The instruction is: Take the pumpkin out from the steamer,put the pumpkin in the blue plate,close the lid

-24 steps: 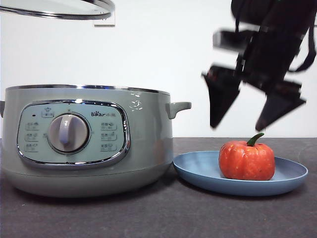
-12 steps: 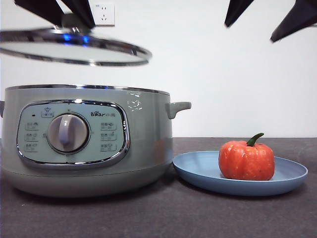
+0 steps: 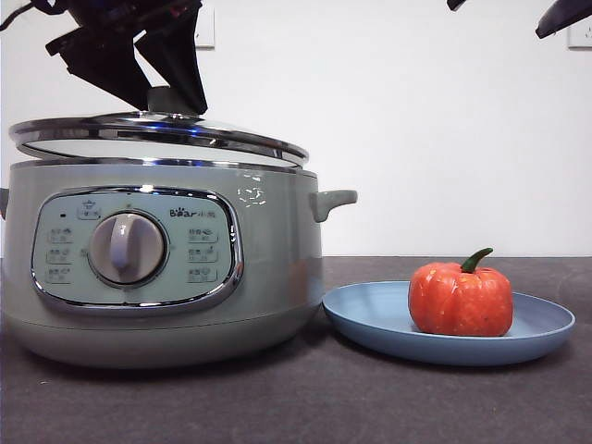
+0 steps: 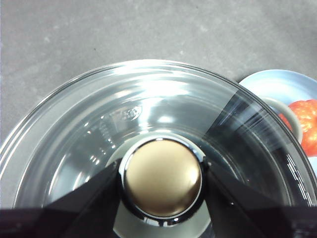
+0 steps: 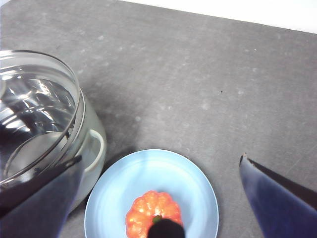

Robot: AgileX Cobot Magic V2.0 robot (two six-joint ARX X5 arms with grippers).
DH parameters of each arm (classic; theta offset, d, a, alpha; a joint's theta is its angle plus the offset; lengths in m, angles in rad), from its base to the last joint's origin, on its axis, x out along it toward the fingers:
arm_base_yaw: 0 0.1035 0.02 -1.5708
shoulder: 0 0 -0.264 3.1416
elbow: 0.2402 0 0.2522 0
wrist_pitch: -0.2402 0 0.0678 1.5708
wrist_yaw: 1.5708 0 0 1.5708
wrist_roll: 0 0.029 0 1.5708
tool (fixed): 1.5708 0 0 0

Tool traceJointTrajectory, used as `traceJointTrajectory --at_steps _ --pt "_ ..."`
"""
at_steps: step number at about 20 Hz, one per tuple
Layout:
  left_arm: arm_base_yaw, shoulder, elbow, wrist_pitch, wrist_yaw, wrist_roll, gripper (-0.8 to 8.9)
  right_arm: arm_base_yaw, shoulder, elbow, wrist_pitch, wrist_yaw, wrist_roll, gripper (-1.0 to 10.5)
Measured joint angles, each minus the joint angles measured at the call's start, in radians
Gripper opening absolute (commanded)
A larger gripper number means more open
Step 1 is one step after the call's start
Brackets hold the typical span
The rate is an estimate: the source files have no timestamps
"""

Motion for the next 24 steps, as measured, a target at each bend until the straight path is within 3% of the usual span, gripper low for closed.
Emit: traceJointTrajectory --at_steps 21,22,24 --pt "-0.013 0.027 -0.002 -0.057 0.029 -0.019 0.08 0.0 0.0 0.0 0.0 0.0 0.0 6.0" --pt "-0.013 0.027 -0.002 -0.057 0.024 -0.018 0.72 0.0 0.0 0.0 0.0 0.0 0.0 6.0" --pt "-0.013 0.027 -0.002 -0.056 0.014 -0.018 4.17 0.0 0.0 0.0 0.0 0.0 0.0 6.0"
